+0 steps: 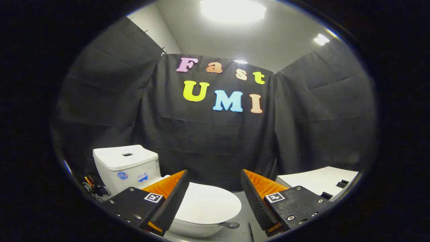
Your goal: Open the toilet lid.
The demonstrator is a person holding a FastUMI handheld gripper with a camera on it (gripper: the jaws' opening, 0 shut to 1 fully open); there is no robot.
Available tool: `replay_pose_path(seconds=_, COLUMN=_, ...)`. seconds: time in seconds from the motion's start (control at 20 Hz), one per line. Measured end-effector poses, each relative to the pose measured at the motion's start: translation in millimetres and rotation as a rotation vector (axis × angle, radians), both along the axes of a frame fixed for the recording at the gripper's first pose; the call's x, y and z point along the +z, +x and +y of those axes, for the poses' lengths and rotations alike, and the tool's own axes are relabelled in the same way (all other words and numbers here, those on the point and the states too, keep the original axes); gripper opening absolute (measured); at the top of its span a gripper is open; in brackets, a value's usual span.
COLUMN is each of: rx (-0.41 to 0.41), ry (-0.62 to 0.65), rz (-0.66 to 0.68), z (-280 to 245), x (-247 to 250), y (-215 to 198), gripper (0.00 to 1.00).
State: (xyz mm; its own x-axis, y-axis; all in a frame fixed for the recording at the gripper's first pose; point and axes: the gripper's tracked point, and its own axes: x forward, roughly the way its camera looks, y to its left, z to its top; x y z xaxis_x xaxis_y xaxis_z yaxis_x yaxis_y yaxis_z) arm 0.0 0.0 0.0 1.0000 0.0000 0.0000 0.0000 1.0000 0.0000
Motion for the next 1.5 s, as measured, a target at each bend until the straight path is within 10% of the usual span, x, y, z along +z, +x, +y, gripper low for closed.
replay_pose_path(seconds=1.5, rx=-0.075, ry=0.117, rz=-0.017, z=-31, x=-10, y=8, gripper=0.95)
